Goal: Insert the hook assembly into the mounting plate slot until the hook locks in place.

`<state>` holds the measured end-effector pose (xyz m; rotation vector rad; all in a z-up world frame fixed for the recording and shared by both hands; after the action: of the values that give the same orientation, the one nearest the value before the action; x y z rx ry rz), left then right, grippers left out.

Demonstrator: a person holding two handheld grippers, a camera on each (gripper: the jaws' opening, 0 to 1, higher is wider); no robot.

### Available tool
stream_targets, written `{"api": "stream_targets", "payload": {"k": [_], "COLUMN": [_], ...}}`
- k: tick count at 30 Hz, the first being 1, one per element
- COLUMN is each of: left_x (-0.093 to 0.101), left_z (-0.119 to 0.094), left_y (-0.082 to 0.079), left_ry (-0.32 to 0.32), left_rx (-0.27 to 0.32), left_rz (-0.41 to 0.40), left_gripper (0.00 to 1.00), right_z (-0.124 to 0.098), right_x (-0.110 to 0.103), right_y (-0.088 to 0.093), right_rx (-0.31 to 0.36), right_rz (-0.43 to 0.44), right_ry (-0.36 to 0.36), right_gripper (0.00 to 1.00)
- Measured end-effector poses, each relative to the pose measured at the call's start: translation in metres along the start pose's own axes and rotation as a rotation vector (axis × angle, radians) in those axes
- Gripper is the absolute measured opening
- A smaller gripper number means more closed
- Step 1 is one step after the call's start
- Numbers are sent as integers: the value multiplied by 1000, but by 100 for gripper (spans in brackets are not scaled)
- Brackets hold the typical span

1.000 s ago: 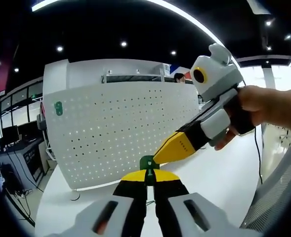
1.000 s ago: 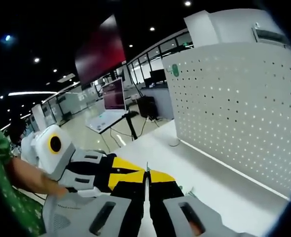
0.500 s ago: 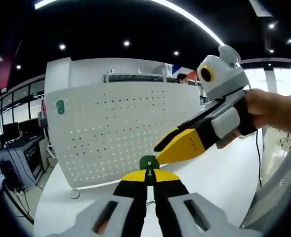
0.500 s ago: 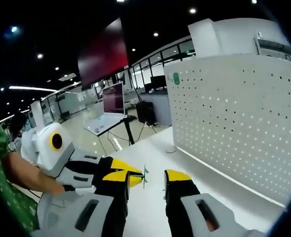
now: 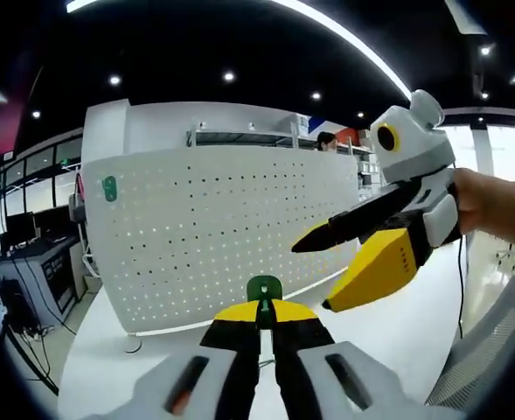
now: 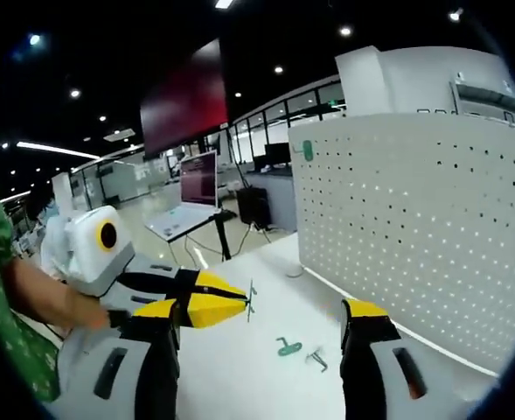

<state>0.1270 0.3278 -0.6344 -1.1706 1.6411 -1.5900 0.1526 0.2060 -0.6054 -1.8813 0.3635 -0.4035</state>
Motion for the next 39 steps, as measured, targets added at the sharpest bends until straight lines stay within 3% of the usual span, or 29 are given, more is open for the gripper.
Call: {"api": "stream_targets", "payload": {"k": [3, 14, 20, 29, 39], "left_x": [-2, -8, -12, -28, -45], "left_z": [0, 2, 3, 6, 13], "left_y": [-2, -16, -26, -58, -100], "left_ry": [-7, -34, -54, -110, -168], "left_rx": [1, 22, 39, 93, 162], "left_rz": [-4, -20, -27, -34, -34], "left_gripper": [3, 3, 3, 3, 3], "right_z": [-3, -30, -49, -74, -84], "right_x": [0, -7, -5, 1, 11], "right_y": [-1, 1, -3, -15, -19], "right_rx": [11, 37, 62, 97, 104], "right_rz": [-10, -13, -42, -65, -70], "right_ry": [9, 36, 85, 149, 179], "right_gripper": [89, 98, 100, 100, 100]}}
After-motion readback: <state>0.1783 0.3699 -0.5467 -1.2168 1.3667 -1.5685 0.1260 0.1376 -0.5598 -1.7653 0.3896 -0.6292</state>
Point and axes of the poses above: the point that each gripper's makers call its tool centre point, and the gripper's own axes: z roughly forward along the fingers, x roughly to its right, y roughly out of its underside, the point moved 7 cm from there along -z, roughly backward along the fingers, and after that the axes turned 13 degrees about -z, right-handed, at the moved point
